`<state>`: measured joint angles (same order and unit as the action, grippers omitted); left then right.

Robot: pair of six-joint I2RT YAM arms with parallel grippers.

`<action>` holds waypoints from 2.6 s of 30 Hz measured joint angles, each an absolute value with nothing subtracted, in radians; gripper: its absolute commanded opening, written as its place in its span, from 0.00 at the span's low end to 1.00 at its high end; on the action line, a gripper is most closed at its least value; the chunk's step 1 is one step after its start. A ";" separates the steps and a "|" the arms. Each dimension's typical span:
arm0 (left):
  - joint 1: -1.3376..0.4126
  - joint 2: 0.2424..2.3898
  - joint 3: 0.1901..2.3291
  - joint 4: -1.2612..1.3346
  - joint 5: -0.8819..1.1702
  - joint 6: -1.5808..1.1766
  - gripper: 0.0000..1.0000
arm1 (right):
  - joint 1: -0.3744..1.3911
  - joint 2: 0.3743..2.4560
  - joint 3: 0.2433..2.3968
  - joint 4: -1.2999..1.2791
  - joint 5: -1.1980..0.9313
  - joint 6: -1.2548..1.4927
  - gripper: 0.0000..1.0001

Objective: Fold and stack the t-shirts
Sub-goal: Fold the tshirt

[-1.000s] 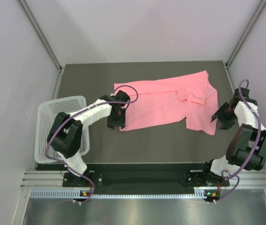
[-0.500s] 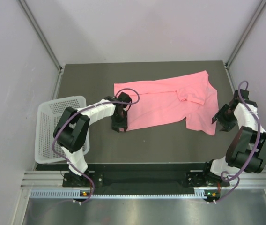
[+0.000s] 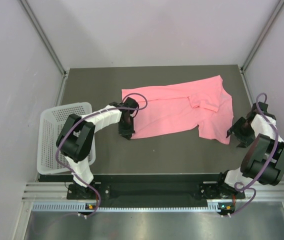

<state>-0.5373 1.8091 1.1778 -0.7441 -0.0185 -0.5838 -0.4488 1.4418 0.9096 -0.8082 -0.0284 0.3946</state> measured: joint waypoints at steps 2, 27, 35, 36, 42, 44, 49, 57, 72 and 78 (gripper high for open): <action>-0.534 1.809 1.178 -0.735 -0.015 -0.576 0.00 | -0.455 1.442 0.903 -0.807 -0.039 0.392 0.66; -0.532 1.834 1.197 -0.709 0.064 -0.524 0.00 | -0.469 1.560 0.863 -0.612 -0.116 0.360 0.31; -0.532 1.834 1.198 -0.711 0.062 -0.525 0.00 | -0.465 1.562 0.863 -0.605 -0.124 0.364 0.32; -0.532 1.834 1.198 -0.711 0.062 -0.525 0.00 | -0.464 1.560 0.861 -0.604 -0.123 0.366 0.32; -0.532 1.834 1.205 -0.715 0.060 -0.526 0.00 | -0.459 1.541 0.844 -0.609 -0.120 0.366 0.32; -0.532 1.834 1.209 -0.715 0.060 -0.526 0.00 | -0.458 1.534 0.837 -0.615 -0.117 0.366 0.32; -0.532 1.834 1.212 -0.715 0.060 -0.529 0.00 | -0.457 1.522 0.825 -0.617 -0.108 0.358 0.30; -0.532 1.834 1.220 -0.720 0.052 -0.529 0.00 | -0.456 1.533 0.828 -0.614 -0.128 0.370 0.00; -0.500 1.834 1.298 -0.790 0.006 -0.528 0.00 | -0.443 1.462 1.104 -0.682 -0.230 0.495 0.00; -0.433 1.862 1.491 -0.832 -0.019 -0.525 0.00 | -0.439 1.538 1.227 -0.692 -0.269 0.519 0.00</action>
